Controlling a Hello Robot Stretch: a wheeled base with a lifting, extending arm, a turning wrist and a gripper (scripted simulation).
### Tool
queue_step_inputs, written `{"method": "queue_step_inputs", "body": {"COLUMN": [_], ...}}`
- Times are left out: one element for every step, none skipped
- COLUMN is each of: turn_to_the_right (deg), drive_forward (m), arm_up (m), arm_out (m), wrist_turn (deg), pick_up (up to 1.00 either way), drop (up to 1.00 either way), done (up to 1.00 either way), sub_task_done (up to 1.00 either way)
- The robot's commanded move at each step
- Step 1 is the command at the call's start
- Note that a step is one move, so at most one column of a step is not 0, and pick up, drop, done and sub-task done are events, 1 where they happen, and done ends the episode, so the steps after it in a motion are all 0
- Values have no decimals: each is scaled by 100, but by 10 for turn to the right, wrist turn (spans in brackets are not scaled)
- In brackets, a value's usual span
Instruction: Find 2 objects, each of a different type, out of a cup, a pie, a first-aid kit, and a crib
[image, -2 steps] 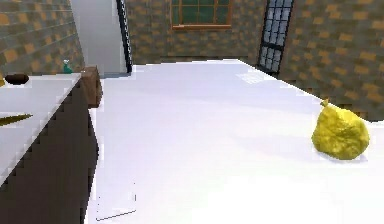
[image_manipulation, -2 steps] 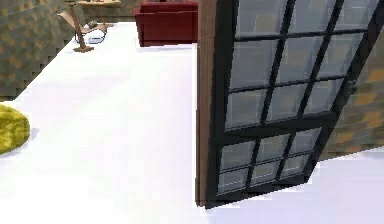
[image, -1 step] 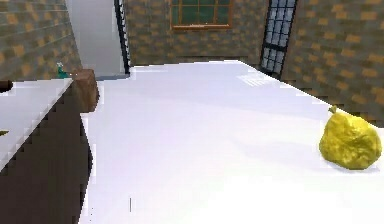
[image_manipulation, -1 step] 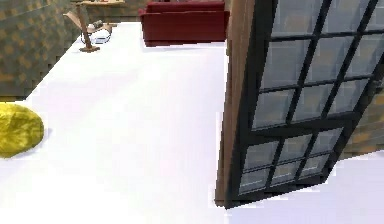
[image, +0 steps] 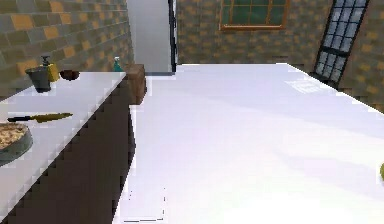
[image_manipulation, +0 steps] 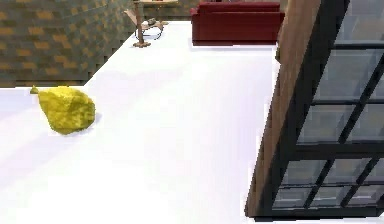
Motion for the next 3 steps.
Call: {"method": "queue_step_inputs", "body": {"turn_to_the_right": [0, -60, 0], "drive_forward": [100, 0, 35], "arm_up": [0, 0, 0], "arm_out": [0, 0, 0], "wrist_turn": [0, 0, 0], "pick_up": [0, 0, 0], "drop": [0, 0, 0], "done": [0, 0, 0], "sub_task_done": [0, 0, 0]}}
